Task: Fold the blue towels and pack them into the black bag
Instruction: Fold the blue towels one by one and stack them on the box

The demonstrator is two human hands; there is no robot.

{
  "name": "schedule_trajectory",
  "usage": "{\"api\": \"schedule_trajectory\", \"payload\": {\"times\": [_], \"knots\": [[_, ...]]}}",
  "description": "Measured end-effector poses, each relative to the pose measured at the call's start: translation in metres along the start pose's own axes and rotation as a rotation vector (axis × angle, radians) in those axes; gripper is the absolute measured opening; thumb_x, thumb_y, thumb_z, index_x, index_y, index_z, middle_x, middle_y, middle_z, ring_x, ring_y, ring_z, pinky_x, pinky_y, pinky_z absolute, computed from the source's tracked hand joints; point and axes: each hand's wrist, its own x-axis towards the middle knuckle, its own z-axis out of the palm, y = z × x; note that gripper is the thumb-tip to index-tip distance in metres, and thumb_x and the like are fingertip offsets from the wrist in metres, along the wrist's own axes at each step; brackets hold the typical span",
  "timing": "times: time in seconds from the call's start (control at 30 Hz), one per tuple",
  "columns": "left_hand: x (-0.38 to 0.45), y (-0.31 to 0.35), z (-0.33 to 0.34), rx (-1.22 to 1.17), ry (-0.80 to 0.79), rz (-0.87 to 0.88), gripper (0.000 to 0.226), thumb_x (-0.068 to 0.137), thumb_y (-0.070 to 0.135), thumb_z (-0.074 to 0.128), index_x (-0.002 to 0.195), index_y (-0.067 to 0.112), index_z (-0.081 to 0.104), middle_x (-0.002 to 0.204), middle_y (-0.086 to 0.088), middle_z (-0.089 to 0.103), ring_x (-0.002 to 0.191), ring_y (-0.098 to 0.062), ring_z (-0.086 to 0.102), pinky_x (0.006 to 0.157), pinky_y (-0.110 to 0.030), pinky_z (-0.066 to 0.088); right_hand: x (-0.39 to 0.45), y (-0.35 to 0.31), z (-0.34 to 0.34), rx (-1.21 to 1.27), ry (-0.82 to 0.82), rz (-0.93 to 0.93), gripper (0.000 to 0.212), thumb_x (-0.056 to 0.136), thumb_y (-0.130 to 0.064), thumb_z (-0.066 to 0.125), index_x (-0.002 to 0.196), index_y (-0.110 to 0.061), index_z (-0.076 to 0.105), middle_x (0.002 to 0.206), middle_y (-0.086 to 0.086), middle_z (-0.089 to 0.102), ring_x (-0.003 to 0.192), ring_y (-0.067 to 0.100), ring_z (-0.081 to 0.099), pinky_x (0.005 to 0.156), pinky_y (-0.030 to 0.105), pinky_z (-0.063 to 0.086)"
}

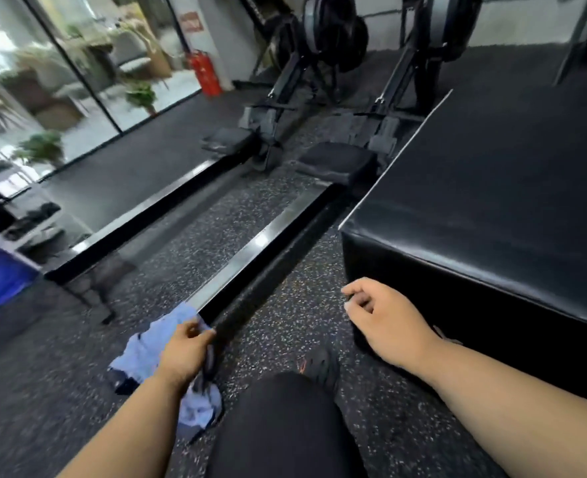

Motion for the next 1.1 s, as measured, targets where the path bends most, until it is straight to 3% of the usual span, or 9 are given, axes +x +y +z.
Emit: {"api": "schedule_trajectory", "payload": {"times": [0.13,0.37,0.53,0.6,0.67,0.83,0.97,1.03,1.1], "knots": [[0.038,-0.097,-0.036,0.023,0.069,-0.204,0.078,0.090,0.027,0.079,0.156,0.018,0.040,0.146,-0.019,0.057,0.127,-0.044,0.060,0.104,-0.055,0.052,0.047,-0.018,0.073,0.009,-0.159,0.014,0.017,0.103,-0.031,0.060,0.116,-0.040,0.063,0.092,-0.008,0.069,0.049,0.004,0.053,0.054,0.029,0.045],[0.079,-0.144,-0.050,-0.090,0.054,-0.396,0.049,0.094,0.014,0.074,0.142,0.010,0.062,0.138,-0.018,0.061,0.099,-0.027,0.064,0.083,-0.034,0.048,0.112,-0.033,0.157,-0.085,-0.309,0.008,0.019,0.101,-0.030,0.060,0.118,-0.038,0.063,0.083,-0.010,0.066,0.048,0.002,0.050,0.054,0.027,0.043],[0.127,-0.169,-0.043,-0.160,0.053,-0.429,0.056,0.088,0.025,0.080,0.140,0.014,0.063,0.147,-0.009,0.055,0.119,-0.026,0.060,0.100,-0.033,0.048,0.138,-0.033,0.184,-0.095,-0.350,0.046,0.020,0.101,-0.026,0.060,0.117,-0.036,0.063,0.085,-0.010,0.064,0.047,0.006,0.051,0.049,0.026,0.043],[0.149,-0.188,-0.041,-0.102,0.090,-0.448,0.067,0.084,0.038,0.080,0.145,0.017,0.060,0.159,-0.012,0.043,0.139,-0.029,0.050,0.119,-0.035,0.037,0.144,-0.034,0.192,-0.103,-0.370,0.048,0.020,0.101,-0.024,0.059,0.118,-0.034,0.063,0.081,-0.011,0.062,0.046,0.005,0.049,0.047,0.025,0.042],[0.168,-0.211,-0.037,-0.066,0.089,-0.479,0.070,0.090,0.038,0.075,0.152,0.014,0.053,0.164,-0.015,0.037,0.145,-0.030,0.043,0.122,-0.032,0.029,0.147,-0.035,0.199,-0.125,-0.392,0.035,0.021,0.101,-0.025,0.059,0.119,-0.034,0.063,0.081,-0.012,0.061,0.046,0.005,0.048,0.048,0.026,0.043],[0.164,-0.217,-0.039,-0.176,0.156,-0.410,0.094,0.063,0.044,0.066,0.147,0.005,0.053,0.147,-0.017,0.055,0.125,-0.039,0.060,0.111,-0.050,0.048,0.145,-0.042,0.214,-0.127,-0.419,0.024,0.024,0.102,-0.022,0.058,0.123,-0.031,0.063,0.078,-0.012,0.059,0.043,0.002,0.046,0.045,0.020,0.039],[0.139,-0.201,-0.048,-0.206,0.192,-0.313,0.075,0.075,0.041,0.063,0.142,0.008,0.056,0.142,-0.011,0.057,0.127,-0.040,0.058,0.112,-0.056,0.047,0.135,-0.053,0.218,-0.115,-0.430,0.023,0.024,0.101,-0.021,0.057,0.122,-0.032,0.062,0.077,-0.014,0.060,0.044,0.006,0.046,0.046,0.023,0.041],[0.125,-0.181,-0.060,-0.219,0.211,-0.243,0.074,0.072,0.044,0.060,0.137,0.009,0.059,0.130,-0.023,0.062,0.118,-0.044,0.063,0.104,-0.059,0.053,0.129,-0.062,0.217,-0.099,-0.425,0.020,0.024,0.101,-0.021,0.058,0.122,-0.033,0.062,0.081,-0.013,0.062,0.047,0.008,0.047,0.048,0.025,0.043],[0.118,-0.166,-0.075,-0.224,0.210,-0.163,0.063,0.079,0.038,0.061,0.138,0.014,0.060,0.119,-0.015,0.069,0.102,-0.034,0.069,0.095,-0.050,0.058,0.121,-0.071,0.213,-0.070,-0.403,0.012,0.025,0.101,-0.020,0.058,0.122,-0.033,0.062,0.080,-0.013,0.064,0.050,0.010,0.048,0.049,0.027,0.044]]}}
